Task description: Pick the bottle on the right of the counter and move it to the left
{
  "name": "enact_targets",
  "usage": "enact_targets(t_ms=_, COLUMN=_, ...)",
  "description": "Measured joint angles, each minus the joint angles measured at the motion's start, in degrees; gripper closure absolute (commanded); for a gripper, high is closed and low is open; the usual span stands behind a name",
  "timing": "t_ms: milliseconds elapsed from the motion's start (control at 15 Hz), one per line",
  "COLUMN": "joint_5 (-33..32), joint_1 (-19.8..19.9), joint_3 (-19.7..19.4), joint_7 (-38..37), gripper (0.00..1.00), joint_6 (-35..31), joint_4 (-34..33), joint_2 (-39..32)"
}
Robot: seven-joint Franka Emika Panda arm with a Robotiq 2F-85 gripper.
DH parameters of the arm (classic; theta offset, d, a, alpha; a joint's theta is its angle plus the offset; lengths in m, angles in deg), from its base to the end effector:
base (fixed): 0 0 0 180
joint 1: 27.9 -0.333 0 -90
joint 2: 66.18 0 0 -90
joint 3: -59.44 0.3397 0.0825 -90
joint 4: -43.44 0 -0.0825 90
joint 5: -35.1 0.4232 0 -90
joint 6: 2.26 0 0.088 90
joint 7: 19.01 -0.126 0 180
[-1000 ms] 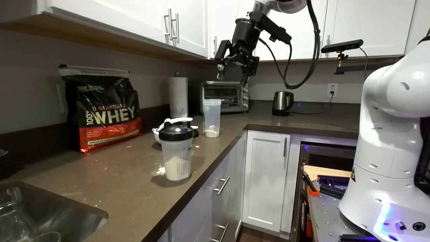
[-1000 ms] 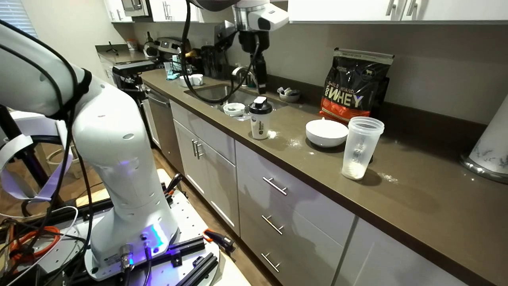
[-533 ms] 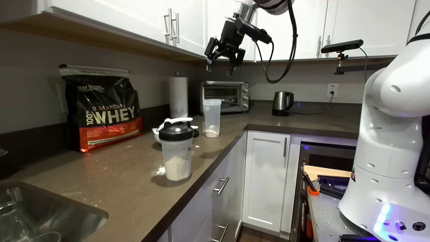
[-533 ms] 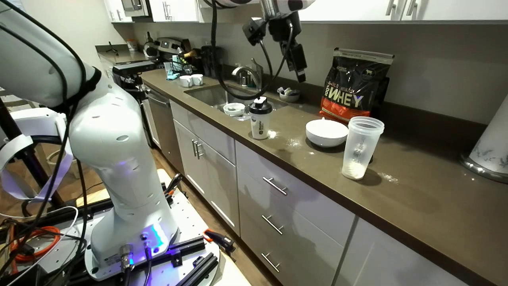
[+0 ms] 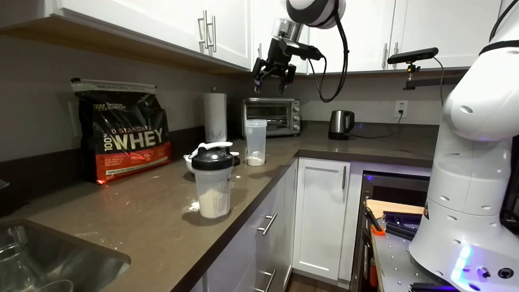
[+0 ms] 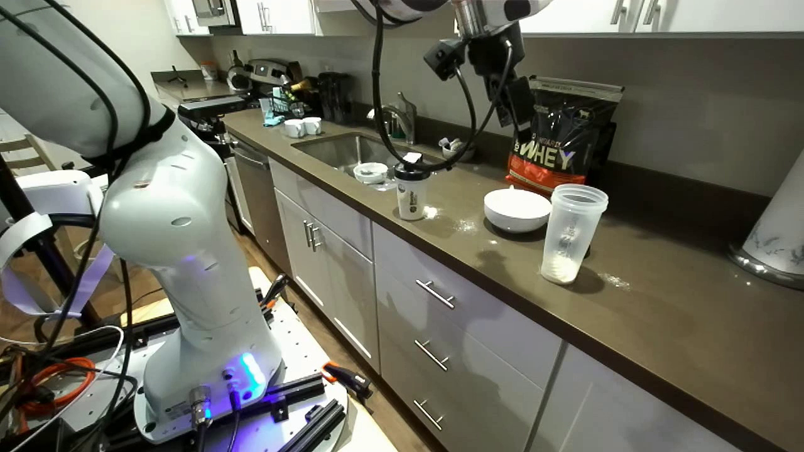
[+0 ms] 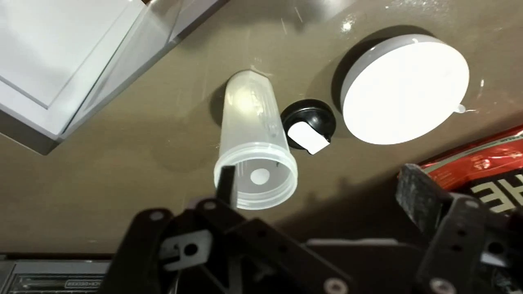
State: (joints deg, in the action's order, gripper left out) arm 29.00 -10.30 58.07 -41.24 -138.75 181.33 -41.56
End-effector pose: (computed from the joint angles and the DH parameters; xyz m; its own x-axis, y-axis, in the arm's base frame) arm 0.4581 -0.1607 0.5037 0.7190 -0.5717 0.3952 -0.5982 -0.7985 -0.0668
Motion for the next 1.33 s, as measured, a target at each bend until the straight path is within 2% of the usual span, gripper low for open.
enact_targets(t_ms=467, joint_5=-0.04, joint_1=2.32, joint_3=-4.38, joint_7=-1.99, gripper=0.00, joint_6=0.00, joint_4=-2.16, joint_2=-5.60)
enact_targets(t_ms=867, joint_5=-0.04, joint_1=2.27, joint_3=-4.70, joint_7=-2.67, gripper=0.00, joint_6=-0.21, joint_4=-3.00, joint_2=-6.78)
enact_targets(t_ms=1000, joint_5=-0.04, joint_1=2.31, joint_3=-5.06, joint_7=-3.51, gripper=0.00, joint_6=-2.37, joint_4=-3.76, joint_2=-8.01)
enact_targets(t_ms=1333, joint_5=-0.01, joint_1=2.26, joint_3=-6.56, joint_7=-6.20, gripper=0.00, joint_6=-6.29, joint_4=-13.35, joint_2=-17.88)
